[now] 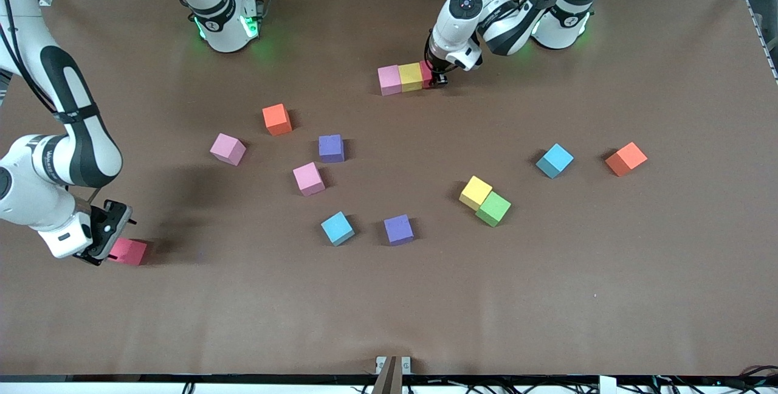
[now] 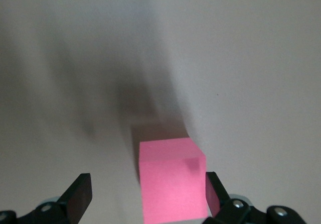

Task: Form number 2 with 11 blocks
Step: 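Place the magenta cube beside yellow while the right gripper grasps red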

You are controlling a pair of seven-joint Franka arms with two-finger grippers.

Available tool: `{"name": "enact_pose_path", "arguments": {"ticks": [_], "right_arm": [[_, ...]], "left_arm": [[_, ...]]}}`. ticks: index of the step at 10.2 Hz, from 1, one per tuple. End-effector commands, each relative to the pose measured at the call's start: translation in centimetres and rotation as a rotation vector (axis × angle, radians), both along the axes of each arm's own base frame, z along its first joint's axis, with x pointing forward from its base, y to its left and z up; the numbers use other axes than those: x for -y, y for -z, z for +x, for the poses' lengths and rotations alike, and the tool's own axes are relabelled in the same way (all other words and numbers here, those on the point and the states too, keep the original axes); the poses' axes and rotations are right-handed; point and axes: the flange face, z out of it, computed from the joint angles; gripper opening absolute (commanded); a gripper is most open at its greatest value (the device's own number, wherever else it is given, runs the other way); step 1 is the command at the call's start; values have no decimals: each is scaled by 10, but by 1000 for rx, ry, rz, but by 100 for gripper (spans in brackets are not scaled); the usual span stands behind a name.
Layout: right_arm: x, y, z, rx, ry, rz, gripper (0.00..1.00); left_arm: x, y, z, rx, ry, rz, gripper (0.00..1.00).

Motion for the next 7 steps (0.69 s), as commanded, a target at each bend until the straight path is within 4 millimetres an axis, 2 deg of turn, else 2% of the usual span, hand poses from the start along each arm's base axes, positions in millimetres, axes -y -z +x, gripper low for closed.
{"name": "enact_pose_path", "arguments": {"ticks": [1,4,7], "right_arm": [[17,-1,15,-15,-31,6,100],[27,18,15,-38,-64,20,100],[31,24,19,-29,-105,18,100]], "left_arm": [[5,14,22,-5,-16,-13,0],[7,31,39,-16,16,-18,0],[13,32,23,-12,52,-9,0]]}}
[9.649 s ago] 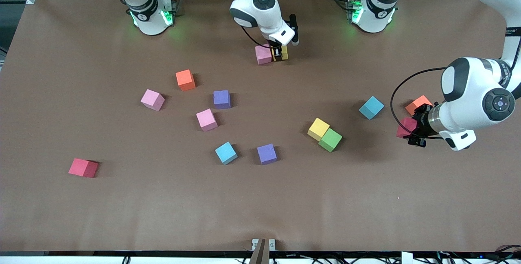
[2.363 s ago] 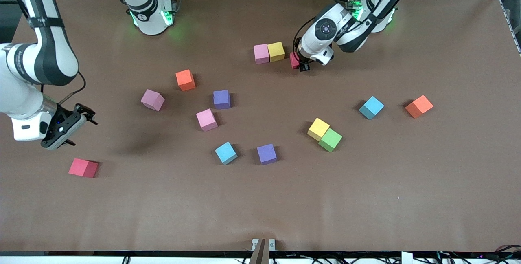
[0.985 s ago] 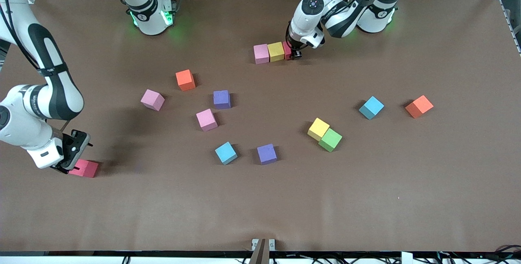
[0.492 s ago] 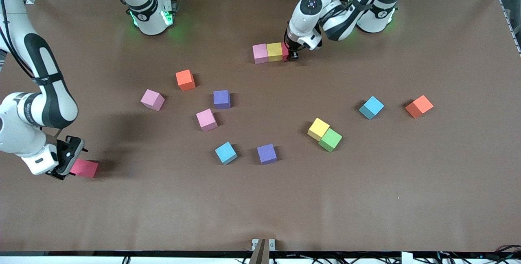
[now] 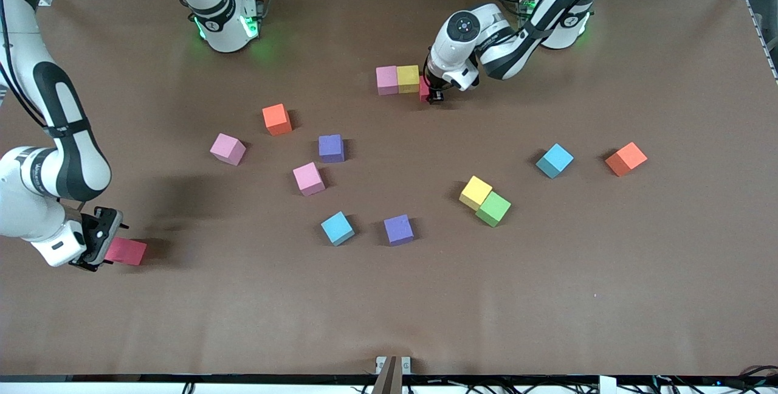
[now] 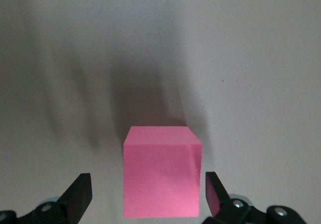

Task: Form number 2 with 11 blocks
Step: 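Place the magenta cube beside yellow while the right gripper grasps red, then lift the red cube with the right gripper while the left gripper reaches yellow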

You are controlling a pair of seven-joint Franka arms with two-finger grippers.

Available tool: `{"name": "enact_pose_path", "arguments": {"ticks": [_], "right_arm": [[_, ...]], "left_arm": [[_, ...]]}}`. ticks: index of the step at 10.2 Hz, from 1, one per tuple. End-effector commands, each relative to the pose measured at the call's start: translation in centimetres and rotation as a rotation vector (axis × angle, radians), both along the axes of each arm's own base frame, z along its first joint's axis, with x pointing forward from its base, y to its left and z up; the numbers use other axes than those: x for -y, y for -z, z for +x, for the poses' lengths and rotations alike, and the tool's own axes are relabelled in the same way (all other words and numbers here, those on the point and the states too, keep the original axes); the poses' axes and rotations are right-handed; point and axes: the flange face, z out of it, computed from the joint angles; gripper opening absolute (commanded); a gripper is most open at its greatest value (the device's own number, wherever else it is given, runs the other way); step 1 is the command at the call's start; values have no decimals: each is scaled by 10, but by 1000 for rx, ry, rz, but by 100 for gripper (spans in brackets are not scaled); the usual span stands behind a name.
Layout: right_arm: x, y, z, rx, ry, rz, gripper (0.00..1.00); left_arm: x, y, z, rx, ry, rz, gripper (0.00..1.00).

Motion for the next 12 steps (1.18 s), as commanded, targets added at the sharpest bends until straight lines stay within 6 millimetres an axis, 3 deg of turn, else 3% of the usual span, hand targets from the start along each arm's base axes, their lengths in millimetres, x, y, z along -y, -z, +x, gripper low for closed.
{"name": "enact_pose_path", "arguments": {"ticks": [1,3,7,10,12], "right_arm": [[7,4,9,14,-25,7,100],[9,11,11,12,-18,14,100],[14,19,9,5,-9,24,100],[14,18,9,5,-2,28,90],[17,19,7,3,-3,27,81]], "left_arm": [[11,10,-20,-16,5,8,0],[10,4,-34,10,38,20,0],[9,1,-32,12,3,29,0],[10,1,-33,11,1,31,5],[10,2,-33,2,0,53,99]]}}
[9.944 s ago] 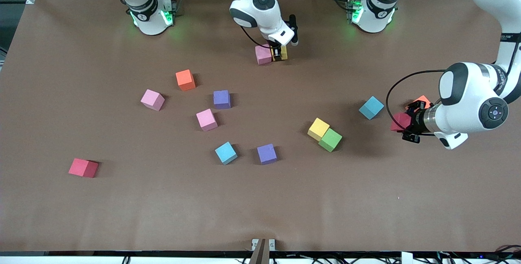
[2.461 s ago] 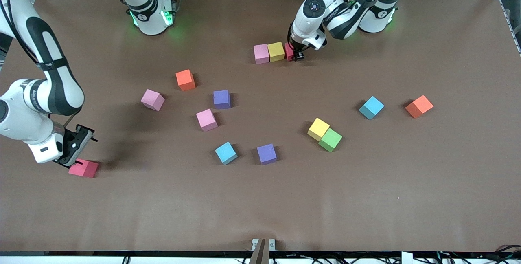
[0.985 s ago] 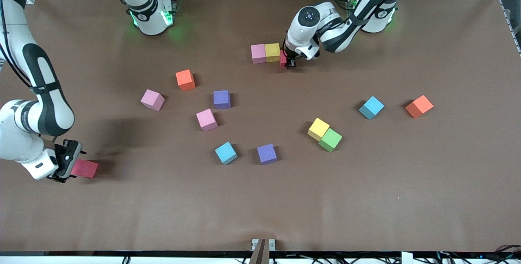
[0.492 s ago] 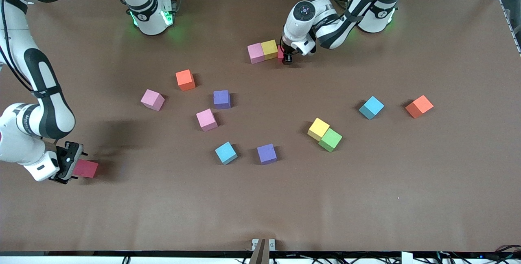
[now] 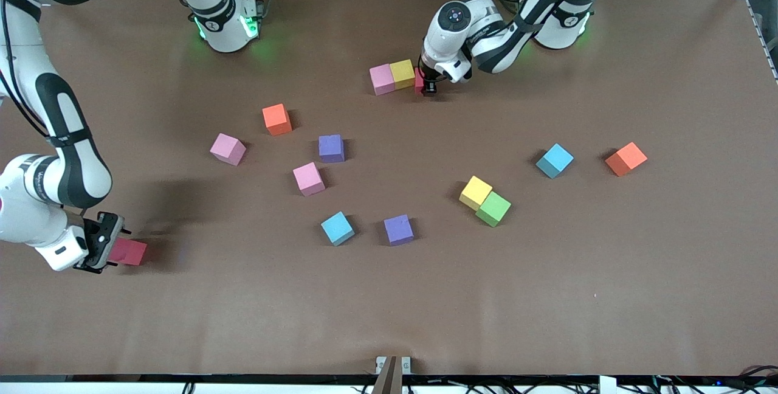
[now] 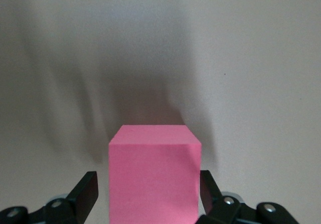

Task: Form number 2 with 11 blocks
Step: 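Lift the red cube with the right gripper while the left gripper reaches yellow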

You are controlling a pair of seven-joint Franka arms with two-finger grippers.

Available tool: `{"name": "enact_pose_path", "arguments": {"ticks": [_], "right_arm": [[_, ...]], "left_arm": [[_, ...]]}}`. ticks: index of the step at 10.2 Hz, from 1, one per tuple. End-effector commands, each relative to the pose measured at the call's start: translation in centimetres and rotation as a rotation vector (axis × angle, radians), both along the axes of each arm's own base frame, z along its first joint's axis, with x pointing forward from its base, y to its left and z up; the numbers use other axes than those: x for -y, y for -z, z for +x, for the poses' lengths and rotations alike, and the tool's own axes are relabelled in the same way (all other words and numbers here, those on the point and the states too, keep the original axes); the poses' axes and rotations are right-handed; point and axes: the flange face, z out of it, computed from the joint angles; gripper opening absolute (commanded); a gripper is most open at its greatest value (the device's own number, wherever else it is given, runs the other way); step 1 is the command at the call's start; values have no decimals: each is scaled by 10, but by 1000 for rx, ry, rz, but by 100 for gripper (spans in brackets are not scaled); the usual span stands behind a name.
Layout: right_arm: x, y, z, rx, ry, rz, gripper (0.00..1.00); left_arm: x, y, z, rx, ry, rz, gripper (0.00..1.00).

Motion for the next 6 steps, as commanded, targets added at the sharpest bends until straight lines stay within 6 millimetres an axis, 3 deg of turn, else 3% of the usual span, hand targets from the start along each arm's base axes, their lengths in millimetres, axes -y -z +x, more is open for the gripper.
{"name": "enact_pose_path", "arguments": {"ticks": [1,2,6], "right_arm": [[6,0,3,8,-17,9,71],[4,-2,4,10,-18,10,53],[0,-10,5,11,-17,13,44]], "left_arm": [[-3,2,-7,-3,-55,64,100],[2,-3,-2,5,-52,54,100],[8,-46,3,107,-10,106,100]]}}
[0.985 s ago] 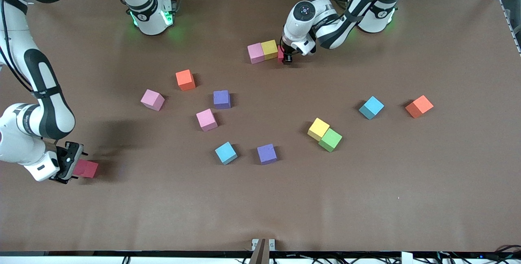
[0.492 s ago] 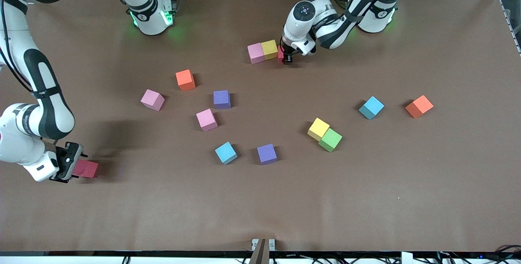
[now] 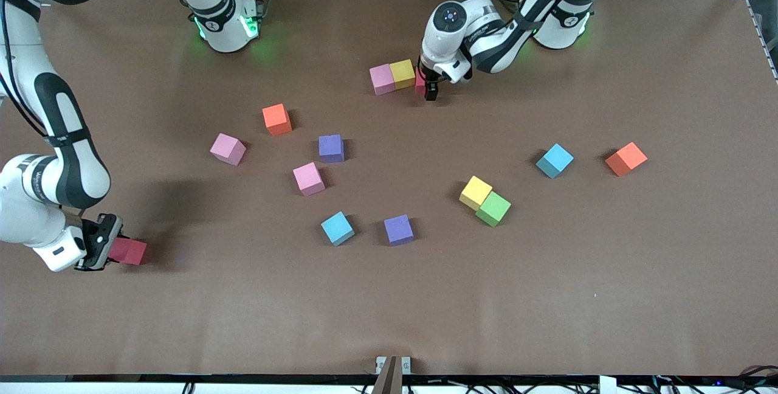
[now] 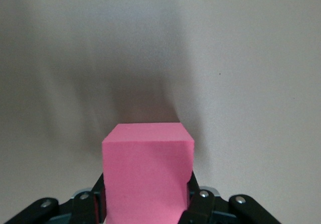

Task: Form number 2 with 11 blocks
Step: 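Lift the red cube with the right gripper while the left gripper reaches yellow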

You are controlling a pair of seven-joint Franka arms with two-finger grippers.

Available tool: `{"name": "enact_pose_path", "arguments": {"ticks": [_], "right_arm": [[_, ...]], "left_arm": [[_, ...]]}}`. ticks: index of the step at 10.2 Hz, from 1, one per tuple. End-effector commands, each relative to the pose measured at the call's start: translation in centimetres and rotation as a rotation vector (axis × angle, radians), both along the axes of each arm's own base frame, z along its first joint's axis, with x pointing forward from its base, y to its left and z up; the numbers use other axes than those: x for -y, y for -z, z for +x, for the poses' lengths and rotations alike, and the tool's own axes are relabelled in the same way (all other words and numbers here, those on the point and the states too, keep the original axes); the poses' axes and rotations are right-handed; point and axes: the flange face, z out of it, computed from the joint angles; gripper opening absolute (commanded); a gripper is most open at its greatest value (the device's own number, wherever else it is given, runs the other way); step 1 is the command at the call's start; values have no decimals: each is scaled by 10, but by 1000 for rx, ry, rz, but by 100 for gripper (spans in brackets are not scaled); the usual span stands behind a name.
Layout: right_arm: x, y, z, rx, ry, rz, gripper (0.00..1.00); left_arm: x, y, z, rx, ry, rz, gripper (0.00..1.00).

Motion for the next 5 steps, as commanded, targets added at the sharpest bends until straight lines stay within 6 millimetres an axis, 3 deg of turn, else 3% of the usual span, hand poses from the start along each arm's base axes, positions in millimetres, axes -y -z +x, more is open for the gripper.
{"name": "enact_pose_path", "arguments": {"ticks": [1,3,5], "right_arm": [[-6,-16,5,15,-23,13,44],[-12,-23,4,-2,-24,14,44],[-21,-33,3,-22,-10,26,44]], "left_arm": [[2,-36,-7,107,-22,57,100],[8,-54,9,121,3,86,100],[-1,-71,51,118,10,109,100]]}}
